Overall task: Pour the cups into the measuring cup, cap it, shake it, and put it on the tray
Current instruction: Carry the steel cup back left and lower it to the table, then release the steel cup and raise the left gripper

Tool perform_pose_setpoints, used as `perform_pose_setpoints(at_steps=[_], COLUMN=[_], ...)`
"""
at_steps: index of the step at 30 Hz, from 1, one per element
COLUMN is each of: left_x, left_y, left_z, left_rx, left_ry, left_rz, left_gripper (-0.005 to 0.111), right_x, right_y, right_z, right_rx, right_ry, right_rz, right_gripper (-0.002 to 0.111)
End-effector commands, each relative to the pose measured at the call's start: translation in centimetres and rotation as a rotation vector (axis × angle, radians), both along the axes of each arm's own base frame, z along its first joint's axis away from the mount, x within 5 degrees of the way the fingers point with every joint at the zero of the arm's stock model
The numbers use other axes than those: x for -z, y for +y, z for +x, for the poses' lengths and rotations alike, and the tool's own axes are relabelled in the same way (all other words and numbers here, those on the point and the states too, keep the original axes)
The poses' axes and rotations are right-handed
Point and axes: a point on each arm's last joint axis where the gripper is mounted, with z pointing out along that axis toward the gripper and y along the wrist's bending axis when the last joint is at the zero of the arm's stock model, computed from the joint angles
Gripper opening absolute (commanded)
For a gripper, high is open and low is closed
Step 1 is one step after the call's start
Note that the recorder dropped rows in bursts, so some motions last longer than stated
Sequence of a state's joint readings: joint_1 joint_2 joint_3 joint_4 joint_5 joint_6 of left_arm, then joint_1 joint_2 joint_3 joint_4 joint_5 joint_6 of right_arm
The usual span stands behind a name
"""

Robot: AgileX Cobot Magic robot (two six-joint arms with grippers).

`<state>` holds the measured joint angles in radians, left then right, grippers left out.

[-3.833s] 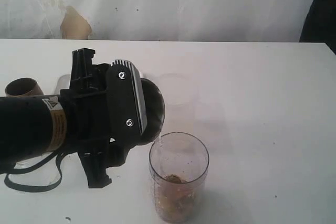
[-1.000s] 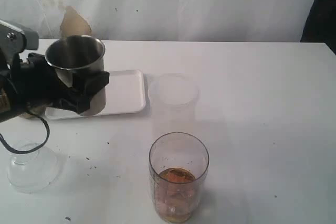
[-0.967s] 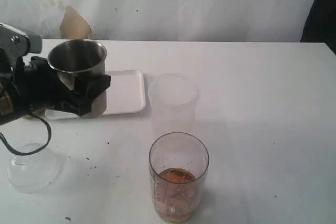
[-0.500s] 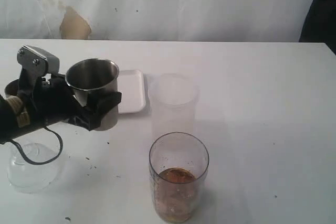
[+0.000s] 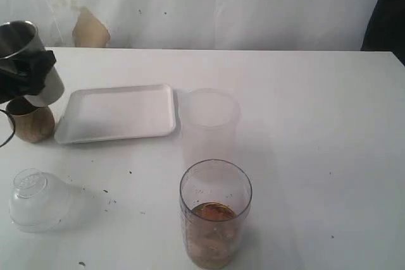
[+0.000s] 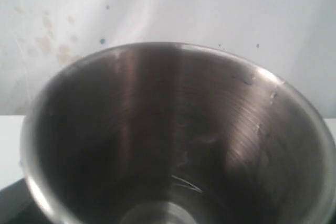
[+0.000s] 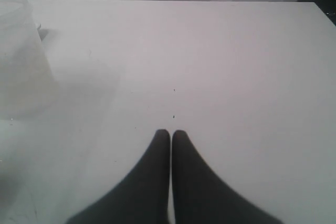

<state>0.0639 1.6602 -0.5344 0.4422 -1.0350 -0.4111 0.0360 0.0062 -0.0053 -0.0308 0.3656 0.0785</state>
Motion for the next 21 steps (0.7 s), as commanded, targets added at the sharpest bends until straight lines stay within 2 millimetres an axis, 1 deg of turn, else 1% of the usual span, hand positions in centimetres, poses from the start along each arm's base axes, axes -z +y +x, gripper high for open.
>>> perform_pose_setpoints(at_steps=[1,3,6,9,11,13,15,20,21], left_x=[-0.7,0.1,1.2,1.8,2.3,2.6,3.0,5.1,5.8], left_y=[0.5,0.5,0.8,1.7,2.0,2.1,2.1,2.3,2.3], left_z=[-0.2,-1.0,-2.6,-4.1,-4.8,-5.1,-4.9,-4.7,-4.7], left_rx=[-0.019,-0.031,-0.078,-0.196,-0.238,-0.247,-0.243,-0.264,-0.260], left_ry=[-0.032,0.024,0.030,0.023,0.037,0.047,0.063,0.165,0.190], left_rz=[0.007,0.038,0.088,0.017,0.017,0.039,0.052,0.057,0.063], left_gripper=[0.000,0.000,0.000,0.000,0.000,0.000,0.000,0.000,0.000], right_x=[0.0,0.0,0.0,0.0,0.0,0.0,0.0,0.0,0.0], right_y=[0.0,0.0,0.0,0.0,0.0,0.0,0.0,0.0,0.0], right_z=[0.0,0.0,0.0,0.0,0.0,0.0,0.0,0.0,0.0], right_rx=[-0.002,-0.002,-0.002,-0.002,-0.002,-0.002,-0.002,-0.002,-0.002], right_ry=[-0.016,-0.016,-0.016,-0.016,-0.016,-0.016,-0.016,-0.016,-0.016], right_rz=[-0.003,-0.003,-0.003,-0.003,-0.003,-0.003,-0.003,-0.003,-0.003], right_gripper=[0.001,0.001,0.001,0.001,0.001,0.001,0.001,0.001,0.001])
